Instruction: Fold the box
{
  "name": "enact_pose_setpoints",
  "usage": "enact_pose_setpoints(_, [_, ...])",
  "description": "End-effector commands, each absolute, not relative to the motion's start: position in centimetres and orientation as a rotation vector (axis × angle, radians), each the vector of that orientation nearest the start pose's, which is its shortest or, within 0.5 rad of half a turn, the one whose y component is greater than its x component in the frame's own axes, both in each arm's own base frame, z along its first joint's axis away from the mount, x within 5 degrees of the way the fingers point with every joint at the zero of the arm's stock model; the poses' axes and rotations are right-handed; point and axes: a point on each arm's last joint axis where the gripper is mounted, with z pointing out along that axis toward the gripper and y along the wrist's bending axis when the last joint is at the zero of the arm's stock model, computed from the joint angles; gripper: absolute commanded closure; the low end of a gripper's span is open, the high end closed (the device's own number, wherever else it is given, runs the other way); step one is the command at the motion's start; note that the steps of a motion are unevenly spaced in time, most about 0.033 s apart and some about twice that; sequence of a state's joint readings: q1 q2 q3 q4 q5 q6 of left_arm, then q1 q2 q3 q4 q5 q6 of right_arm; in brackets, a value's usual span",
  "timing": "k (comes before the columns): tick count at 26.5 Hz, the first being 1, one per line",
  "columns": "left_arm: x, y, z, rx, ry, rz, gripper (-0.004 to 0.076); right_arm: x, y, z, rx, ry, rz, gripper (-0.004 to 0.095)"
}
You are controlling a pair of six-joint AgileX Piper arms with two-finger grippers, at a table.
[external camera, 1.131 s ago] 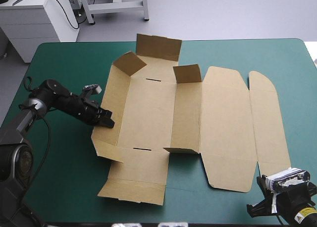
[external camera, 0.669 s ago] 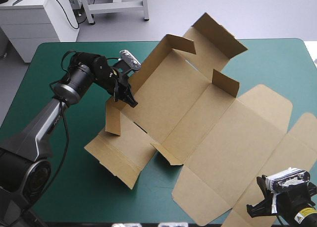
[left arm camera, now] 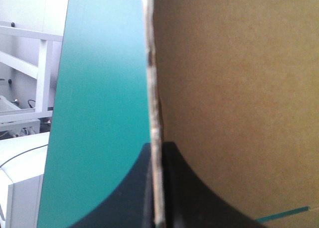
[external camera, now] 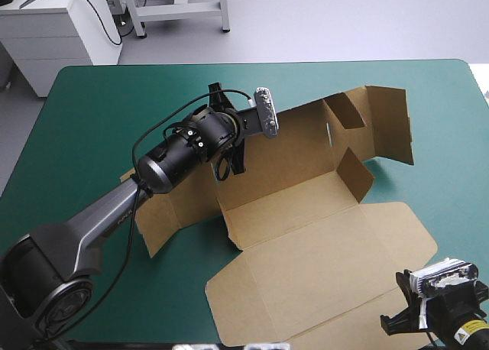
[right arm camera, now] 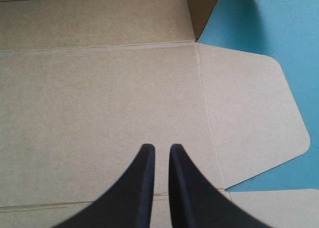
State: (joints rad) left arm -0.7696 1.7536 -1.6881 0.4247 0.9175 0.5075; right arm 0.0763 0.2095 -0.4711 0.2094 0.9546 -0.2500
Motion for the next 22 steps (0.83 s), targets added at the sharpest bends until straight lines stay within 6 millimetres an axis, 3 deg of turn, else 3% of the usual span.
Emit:
enact_pose_setpoints(1, [29.3,-24.9,40.2,1.475,1.636,0.435,0.0732,3.6,1.8,28.8,-0.305,2.072,0.151,0.082])
enact_pose_setpoints(7, [28.4,-24.3,41.2,1.529,1.499,0.47,0.0733,3.6,1.8,28.8,-0.305,2.072,0.151,0.082])
enact_pose_setpoints(12, [27.0,-23.5,40.3,1.54,1.386,0.46,0.0733,3.7,1.8,28.8,-0.304,2.066,0.15,0.0826])
enact_pose_setpoints(17, [25.6,-22.2,39.4,1.532,1.312,0.478,0.0733,3.8,1.8,29.1,-0.293,2.034,0.159,0.0923])
enact_pose_setpoints(22, [24.7,-21.6,38.2,1.559,1.245,0.493,0.0733,3.8,1.9,29.1,-0.29,2.033,0.172,0.0928])
